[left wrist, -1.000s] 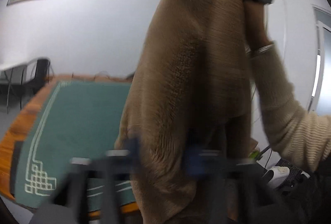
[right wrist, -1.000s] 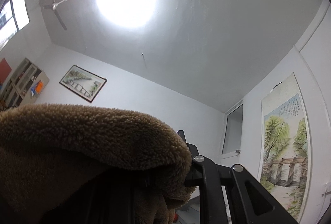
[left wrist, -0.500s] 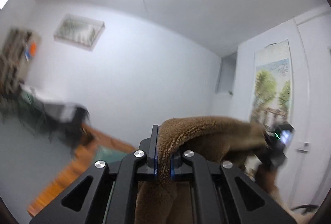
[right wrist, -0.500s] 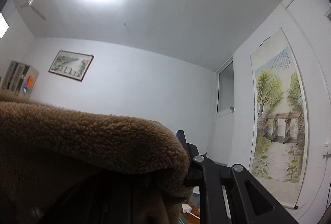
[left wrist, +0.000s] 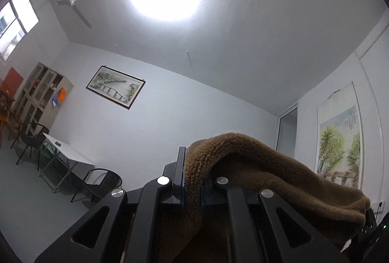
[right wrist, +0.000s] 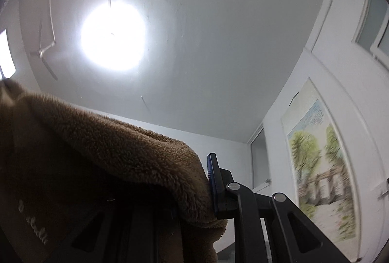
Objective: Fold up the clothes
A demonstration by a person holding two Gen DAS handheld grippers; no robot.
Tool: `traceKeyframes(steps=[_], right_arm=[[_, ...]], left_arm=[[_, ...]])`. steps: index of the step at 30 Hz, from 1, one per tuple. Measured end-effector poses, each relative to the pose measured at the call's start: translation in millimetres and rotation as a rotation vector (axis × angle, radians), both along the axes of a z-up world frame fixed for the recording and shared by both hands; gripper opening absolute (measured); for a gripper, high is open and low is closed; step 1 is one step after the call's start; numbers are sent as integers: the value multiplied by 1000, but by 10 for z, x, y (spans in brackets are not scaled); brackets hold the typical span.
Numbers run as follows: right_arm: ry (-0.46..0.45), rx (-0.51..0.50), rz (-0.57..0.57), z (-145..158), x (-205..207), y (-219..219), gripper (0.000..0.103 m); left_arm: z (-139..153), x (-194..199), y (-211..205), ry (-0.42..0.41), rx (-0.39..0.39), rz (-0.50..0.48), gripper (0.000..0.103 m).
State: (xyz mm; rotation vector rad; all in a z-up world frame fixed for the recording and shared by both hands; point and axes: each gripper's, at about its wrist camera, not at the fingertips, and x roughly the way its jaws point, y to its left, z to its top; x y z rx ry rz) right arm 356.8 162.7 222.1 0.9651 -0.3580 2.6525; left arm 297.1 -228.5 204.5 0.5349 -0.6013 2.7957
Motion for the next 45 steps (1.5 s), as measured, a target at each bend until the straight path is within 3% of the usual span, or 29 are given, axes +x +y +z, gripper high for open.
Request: traceKeyframes(steps=[8, 15, 29, 33, 39, 45], right_arm=[[53, -40, -39, 142, 160, 171, 19], [46, -43, -107, 91, 113, 213, 19], [84, -24, -197, 146, 112, 260, 19], [44, -42, -205, 161, -81, 338, 19], [-115, -52, -263, 44, -804, 577, 19], [-345, -78, -291, -280, -1863, 834, 19]], left_arm=[[136, 67, 241, 19, -86, -65, 9], [90, 97, 152, 57, -70, -90, 9], [509, -79, 385, 143, -144, -63, 10], [595, -415, 571, 132, -214, -17, 11], [485, -1297, 798, -13, -255, -40, 11], [123, -2420, 1145, -210, -315, -35, 11]])
